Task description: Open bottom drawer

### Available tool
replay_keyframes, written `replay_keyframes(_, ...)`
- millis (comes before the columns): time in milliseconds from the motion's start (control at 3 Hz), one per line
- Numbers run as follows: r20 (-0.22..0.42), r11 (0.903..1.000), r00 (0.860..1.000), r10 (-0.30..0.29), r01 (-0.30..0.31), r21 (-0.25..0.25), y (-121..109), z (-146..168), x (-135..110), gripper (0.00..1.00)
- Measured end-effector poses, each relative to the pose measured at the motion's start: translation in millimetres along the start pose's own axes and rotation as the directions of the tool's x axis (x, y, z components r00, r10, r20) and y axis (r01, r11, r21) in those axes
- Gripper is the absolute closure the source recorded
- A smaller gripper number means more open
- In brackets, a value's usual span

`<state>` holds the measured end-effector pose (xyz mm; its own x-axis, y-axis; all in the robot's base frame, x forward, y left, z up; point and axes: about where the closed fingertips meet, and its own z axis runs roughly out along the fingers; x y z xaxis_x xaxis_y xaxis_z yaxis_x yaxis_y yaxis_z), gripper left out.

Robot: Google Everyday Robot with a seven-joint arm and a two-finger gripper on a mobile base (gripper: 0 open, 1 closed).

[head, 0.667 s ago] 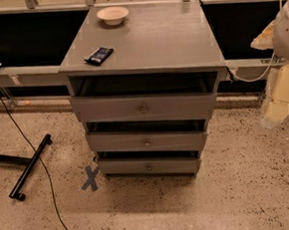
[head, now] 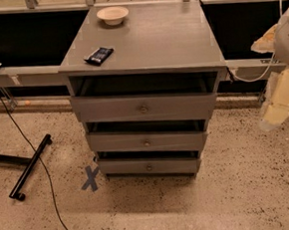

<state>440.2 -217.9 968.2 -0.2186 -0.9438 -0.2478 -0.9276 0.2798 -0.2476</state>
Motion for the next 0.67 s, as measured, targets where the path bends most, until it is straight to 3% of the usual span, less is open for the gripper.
replay_keyframes(333, 0.042, 0.9992, 0.999, 0.035, -0.036, 0.018, 12, 28, 11, 0.0)
replay_keyframes(667, 0.029, 0.9967, 0.997, 0.077, -0.078, 0.021, 41, 125, 49, 0.0)
